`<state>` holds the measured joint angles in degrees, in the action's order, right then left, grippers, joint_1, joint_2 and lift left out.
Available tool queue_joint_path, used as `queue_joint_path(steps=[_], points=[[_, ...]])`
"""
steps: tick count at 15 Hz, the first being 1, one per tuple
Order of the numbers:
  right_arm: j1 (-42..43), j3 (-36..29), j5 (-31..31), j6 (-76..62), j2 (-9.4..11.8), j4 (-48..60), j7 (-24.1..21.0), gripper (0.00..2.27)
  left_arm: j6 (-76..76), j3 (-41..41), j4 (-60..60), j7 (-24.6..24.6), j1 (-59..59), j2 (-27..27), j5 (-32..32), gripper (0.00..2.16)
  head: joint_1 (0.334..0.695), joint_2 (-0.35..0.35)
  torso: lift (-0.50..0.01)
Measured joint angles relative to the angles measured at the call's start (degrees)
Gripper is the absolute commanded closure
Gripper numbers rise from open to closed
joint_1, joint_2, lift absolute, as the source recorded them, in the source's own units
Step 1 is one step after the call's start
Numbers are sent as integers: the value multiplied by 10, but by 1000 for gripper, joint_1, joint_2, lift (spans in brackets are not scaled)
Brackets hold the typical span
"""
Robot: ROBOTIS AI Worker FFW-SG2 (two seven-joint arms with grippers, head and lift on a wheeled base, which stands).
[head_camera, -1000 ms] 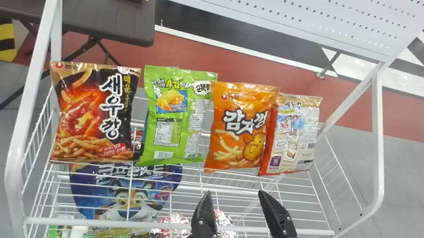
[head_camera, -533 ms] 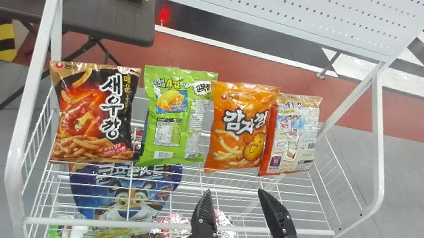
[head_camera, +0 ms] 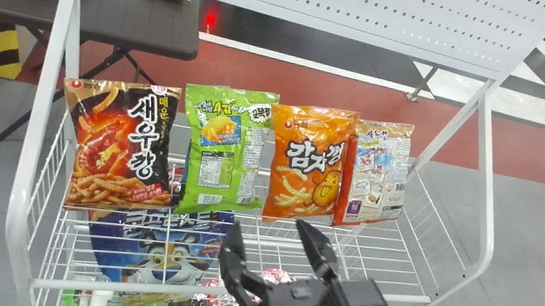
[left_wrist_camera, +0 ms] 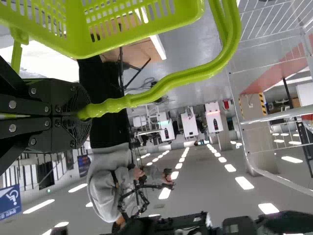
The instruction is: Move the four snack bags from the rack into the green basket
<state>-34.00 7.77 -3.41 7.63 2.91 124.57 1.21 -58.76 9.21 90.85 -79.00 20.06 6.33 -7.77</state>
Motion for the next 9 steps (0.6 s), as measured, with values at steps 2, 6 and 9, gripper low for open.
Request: queue_joint_path(steps=[2, 6, 9], points=[[73, 32, -7, 55, 0, -45, 3, 127, 0, 4, -2, 1, -2, -1, 1, 1784, 695, -269, 0], [199, 100, -18, 72, -23, -156, 9, 127, 1, 5, -7, 2, -5, -2, 1, 1784, 695, -131, 0], [273, 124, -18, 53, -28, -257, 16, 137, 0, 5, -8, 3, -6, 1, 0, 1787, 695, -48, 0]])
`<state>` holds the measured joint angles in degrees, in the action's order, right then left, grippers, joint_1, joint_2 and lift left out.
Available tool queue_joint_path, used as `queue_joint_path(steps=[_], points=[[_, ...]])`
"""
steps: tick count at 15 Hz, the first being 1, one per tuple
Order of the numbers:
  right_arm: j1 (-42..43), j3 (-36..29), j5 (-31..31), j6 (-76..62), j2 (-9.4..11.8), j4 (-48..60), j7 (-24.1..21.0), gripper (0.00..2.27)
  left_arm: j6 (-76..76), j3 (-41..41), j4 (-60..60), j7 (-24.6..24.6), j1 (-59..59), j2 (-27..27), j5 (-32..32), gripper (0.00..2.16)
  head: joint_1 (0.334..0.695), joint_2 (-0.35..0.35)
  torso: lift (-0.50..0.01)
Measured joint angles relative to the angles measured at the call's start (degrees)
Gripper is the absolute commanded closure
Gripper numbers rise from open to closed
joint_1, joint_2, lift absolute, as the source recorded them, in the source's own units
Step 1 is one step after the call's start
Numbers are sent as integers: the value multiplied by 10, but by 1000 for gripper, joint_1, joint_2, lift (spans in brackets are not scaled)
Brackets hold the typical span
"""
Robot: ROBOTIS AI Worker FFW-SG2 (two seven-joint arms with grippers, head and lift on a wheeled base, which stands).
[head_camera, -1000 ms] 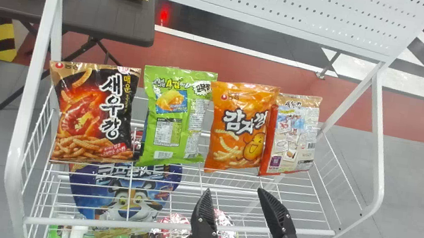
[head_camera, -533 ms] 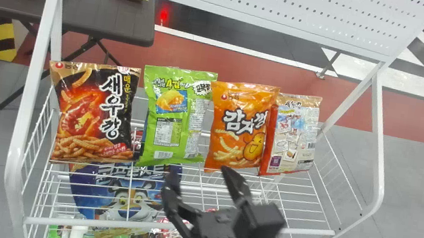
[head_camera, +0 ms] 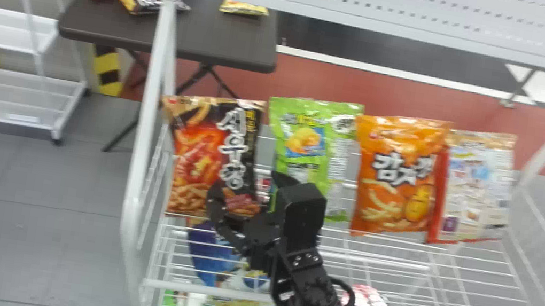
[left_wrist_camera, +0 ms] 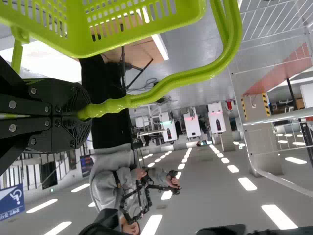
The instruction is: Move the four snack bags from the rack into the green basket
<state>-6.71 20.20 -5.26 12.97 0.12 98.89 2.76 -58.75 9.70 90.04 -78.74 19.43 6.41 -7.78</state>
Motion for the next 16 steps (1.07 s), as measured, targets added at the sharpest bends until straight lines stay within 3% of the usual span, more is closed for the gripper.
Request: queue_joint_path(steps=[2, 3, 4, 5, 6, 10, 14, 16], points=[[48, 10, 23, -14, 0, -62, 8, 211, 0, -1, -5, 0, -4, 2, -2, 1784, 695, -24, 0], [69, 13, 39, -23, 0, -86, 26, 613, 1, -2, -8, 0, -7, 2, -3, 1784, 695, 4, 0], [83, 13, 49, -28, 0, -101, 45, 1480, 1, -2, -12, 0, -10, 2, -4, 1784, 695, 15, 0], [90, 14, 50, -30, 0, -107, 61, 1956, 2, -1, -16, -1, -13, 2, -4, 1784, 695, 23, 0], [95, 15, 50, -30, 0, -109, 71, 2098, 3, -1, -20, 0, -16, 2, -5, 1787, 695, 33, 0], [81, 15, 44, -30, 0, -97, 109, 2219, 5, 1, -32, -1, -26, 0, -6, 1784, 695, 51, 0], [30, 11, 25, -29, 1, -34, 110, 2216, 10, 1, -35, 0, -29, -2, -5, 1784, 695, 48, 0], [-23, 9, 15, -8, 19, 44, 103, 2216, 13, 1, -35, -1, -29, -2, -6, 1784, 695, 24, 0]])
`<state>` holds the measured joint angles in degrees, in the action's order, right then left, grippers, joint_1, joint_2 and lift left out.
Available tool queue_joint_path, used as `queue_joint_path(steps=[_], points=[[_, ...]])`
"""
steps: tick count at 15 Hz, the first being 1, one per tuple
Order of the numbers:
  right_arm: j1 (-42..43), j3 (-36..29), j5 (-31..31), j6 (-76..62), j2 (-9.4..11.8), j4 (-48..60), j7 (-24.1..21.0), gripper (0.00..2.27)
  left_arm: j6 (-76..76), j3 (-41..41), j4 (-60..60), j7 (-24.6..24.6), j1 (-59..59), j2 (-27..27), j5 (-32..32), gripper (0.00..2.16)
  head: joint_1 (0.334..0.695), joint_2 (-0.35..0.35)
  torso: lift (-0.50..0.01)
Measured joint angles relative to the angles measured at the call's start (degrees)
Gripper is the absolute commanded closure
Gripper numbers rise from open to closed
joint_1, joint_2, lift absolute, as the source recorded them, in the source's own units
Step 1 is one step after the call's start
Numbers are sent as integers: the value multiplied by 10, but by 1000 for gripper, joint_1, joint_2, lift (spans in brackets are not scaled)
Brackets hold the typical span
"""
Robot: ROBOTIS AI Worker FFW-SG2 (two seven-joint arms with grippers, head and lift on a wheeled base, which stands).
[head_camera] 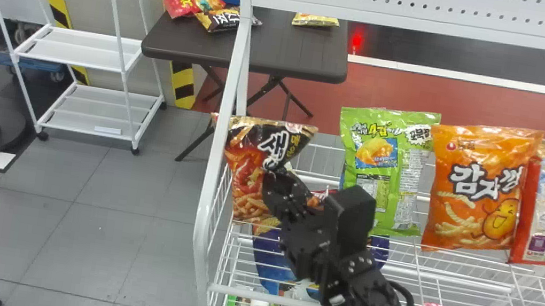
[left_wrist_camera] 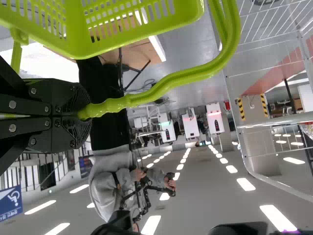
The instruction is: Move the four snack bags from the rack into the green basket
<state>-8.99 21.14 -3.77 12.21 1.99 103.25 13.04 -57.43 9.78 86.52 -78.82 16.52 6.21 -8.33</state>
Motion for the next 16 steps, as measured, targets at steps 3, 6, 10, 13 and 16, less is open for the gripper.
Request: queue_joint_path(steps=[3, 6, 10, 13, 16], points=[[-95, -18, -15, 44, 49, 139, -24, 2216, 2, -2, 1, -1, 0, -1, 0, 1784, 695, -40, 0], [-193, -64, -14, 119, 106, 264, -33, 2216, 2, -4, 2, -1, -1, 0, -1, 1784, 695, -173, 0], [-349, -155, 17, 184, 160, 382, -4, 2216, 2, -12, 1, -2, -3, 2, -10, 1784, 695, -314, 0], [-443, -216, 53, 198, 164, 419, 24, 2216, 2, -16, 2, -3, -2, 4, -16, 1784, 695, -350, 0], [-489, -227, 58, 273, 162, 424, 59, 2216, 2, -25, 7, -8, 6, 5, -21, 1784, 695, -350, 0]])
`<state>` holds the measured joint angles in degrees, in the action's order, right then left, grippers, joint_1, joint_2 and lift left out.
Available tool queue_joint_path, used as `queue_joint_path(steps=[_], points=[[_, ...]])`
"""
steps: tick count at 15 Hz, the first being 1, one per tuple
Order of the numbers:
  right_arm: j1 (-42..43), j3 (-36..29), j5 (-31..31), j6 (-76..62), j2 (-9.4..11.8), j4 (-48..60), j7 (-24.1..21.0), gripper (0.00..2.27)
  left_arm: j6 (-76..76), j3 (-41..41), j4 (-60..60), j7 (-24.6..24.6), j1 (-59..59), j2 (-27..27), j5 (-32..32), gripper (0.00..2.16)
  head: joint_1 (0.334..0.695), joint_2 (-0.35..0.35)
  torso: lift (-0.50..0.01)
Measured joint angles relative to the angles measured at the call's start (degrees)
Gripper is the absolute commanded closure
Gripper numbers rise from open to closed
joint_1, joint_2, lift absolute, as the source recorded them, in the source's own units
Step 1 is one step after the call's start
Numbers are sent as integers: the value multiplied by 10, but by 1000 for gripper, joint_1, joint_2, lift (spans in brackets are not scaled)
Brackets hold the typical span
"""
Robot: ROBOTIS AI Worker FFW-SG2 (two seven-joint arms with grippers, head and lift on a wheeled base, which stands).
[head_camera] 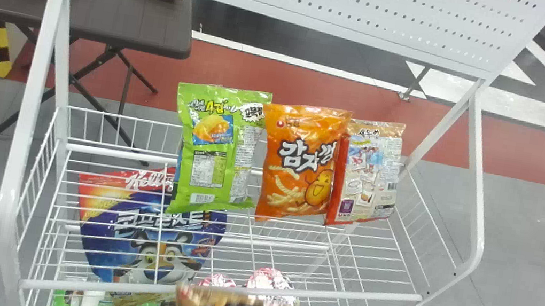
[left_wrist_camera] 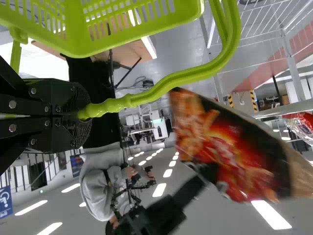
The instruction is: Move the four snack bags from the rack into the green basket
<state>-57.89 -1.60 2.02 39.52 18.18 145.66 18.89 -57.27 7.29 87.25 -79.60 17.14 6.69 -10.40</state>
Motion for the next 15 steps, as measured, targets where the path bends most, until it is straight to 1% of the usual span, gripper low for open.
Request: queue_joint_path(steps=[2, 3, 5, 7, 9, 10, 11, 12, 13, 14, 15], points=[[-10, 22, -9, 30, -2, -29, 11, 2216, 0, -11, 10, -4, 11, 0, 0, 1787, 695, -350, 0], [-10, 33, -12, 16, -5, -52, 11, 2216, 0, -15, 16, -5, 16, 0, -1, 1784, 695, -350, 0], [2, 52, -10, -32, -19, -106, 20, 2216, 0, -18, 25, -6, 22, 0, -1, 1787, 695, -350, 0], [26, 65, 3, -47, -33, -143, 31, 2216, 0, -15, 29, -6, 23, 0, 0, 1787, 695, -350, 0], [54, 84, 15, -46, -43, -180, 34, 2206, 0, -14, 32, -5, 26, 0, 0, 1787, 695, -350, 0], [66, 91, 20, -41, -46, -196, 37, 2091, 0, -14, 34, -5, 27, 0, 0, 1784, 695, -350, 0], [78, 98, 25, -28, -50, -213, 43, 1791, 0, -14, 34, -5, 28, 0, 0, 1784, 695, -350, 0], [87, 103, 28, -10, -53, -223, 45, 1335, 0, -15, 34, -5, 29, 0, 0, 1784, 695, -348, 0], [94, 105, 29, 12, -56, -229, 45, 181, 0, -15, 35, -4, 29, -1, 0, 1787, 695, -349, 0], [97, 105, 29, 24, -57, -231, 45, -1, 0, -14, 35, -4, 29, -1, 1, 1784, 695, -350, 0], [96, 99, 28, 23, -58, -231, 45, -1, 0, -14, 35, -3, 29, -2, 1, 1784, 695, -350, 0]])
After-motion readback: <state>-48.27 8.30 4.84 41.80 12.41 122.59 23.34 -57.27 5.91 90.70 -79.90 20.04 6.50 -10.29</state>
